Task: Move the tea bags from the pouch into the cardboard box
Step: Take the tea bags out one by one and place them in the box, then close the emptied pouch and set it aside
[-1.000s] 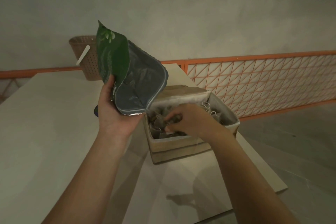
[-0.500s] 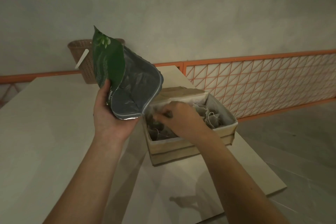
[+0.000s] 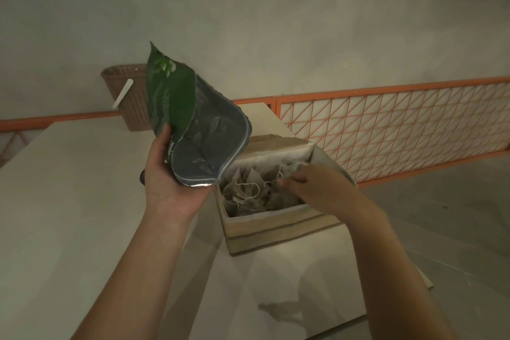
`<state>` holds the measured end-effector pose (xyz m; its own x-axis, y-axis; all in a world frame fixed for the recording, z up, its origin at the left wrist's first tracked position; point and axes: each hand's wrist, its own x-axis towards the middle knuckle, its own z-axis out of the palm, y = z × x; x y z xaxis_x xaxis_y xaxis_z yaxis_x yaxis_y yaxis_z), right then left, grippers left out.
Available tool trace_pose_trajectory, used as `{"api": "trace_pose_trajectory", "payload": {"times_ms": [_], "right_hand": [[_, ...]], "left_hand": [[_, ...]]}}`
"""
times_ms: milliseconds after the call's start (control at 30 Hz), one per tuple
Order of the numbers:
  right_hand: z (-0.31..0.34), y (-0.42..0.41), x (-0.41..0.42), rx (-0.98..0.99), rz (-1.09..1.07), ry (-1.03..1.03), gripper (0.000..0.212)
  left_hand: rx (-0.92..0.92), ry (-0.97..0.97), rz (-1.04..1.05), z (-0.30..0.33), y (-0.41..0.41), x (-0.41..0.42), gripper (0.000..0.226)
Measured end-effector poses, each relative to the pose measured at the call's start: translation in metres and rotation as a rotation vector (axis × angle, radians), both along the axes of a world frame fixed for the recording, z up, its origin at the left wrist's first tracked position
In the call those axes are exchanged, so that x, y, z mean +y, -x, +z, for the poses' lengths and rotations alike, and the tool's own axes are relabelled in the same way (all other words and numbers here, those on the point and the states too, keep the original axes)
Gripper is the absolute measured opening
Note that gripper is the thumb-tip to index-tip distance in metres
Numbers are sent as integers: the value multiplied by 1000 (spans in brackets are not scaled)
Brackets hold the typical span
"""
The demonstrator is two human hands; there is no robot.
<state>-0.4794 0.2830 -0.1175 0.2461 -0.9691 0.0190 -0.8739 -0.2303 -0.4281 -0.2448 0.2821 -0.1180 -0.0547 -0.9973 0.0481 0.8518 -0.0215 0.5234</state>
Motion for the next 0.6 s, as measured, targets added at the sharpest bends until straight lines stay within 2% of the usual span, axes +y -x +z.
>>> {"api": "trace_pose_trajectory", "payload": {"times_ms": [100,167,233,300,400,500,600], "right_hand": [[10,-10,-1,-133,-29,280,25],[21,-23,-1,-320,0,406,18],[36,-39,3,-514,78,412,19],[48,-55,5,-624,155,405,27],[59,-77,3,-615,241,464,46],[67,-98,-5,-475,328,520,71],[71,-117,-16,-409,392,555,66]], "left_hand": [[-5,6,4,1,-4,1,52],[-8,9,7,2,-7,2,52],[-20,4,14,2,-12,4,51],[-41,2,13,1,-18,5,52],[-77,5,27,-1,-29,10,52],[-149,1,55,-2,-41,16,55],[-227,-23,101,-1,-52,20,53]]}}
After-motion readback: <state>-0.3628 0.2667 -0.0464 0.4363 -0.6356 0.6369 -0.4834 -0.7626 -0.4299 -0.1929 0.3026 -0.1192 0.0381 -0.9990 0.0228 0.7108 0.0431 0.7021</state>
